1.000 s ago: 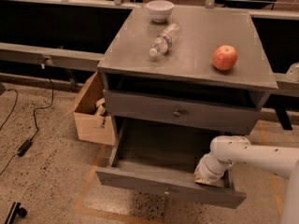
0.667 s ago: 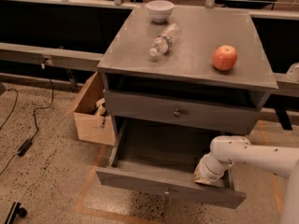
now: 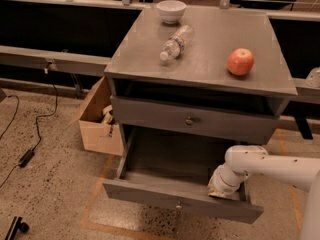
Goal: Open middle drawer
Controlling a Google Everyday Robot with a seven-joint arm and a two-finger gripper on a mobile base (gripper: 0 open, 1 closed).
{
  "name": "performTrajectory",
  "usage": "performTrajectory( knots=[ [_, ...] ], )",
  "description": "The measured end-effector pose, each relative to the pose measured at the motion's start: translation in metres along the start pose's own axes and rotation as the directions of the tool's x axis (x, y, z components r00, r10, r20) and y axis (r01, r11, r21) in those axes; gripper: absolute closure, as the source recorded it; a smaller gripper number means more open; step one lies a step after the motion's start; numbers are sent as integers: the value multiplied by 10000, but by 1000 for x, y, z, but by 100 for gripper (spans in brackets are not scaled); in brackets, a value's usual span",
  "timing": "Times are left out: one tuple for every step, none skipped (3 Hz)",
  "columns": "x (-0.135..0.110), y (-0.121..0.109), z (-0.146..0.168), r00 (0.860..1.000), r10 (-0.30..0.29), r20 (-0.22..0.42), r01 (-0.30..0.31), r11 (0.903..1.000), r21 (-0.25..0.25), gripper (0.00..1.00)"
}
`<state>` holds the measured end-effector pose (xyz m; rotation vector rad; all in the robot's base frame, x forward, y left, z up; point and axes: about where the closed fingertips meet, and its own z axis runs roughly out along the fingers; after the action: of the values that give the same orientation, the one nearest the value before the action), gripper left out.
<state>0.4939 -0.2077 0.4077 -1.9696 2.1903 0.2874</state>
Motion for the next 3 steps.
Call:
performTrajectory(
  knots=[
    [0,4,2,10000,56,10,-56,9997,-235,100],
    [0,3,2,10000,57,10,-56,9997,-237,100],
    [0,2,2,10000,57,10,-57,9997,-239,100]
  ],
)
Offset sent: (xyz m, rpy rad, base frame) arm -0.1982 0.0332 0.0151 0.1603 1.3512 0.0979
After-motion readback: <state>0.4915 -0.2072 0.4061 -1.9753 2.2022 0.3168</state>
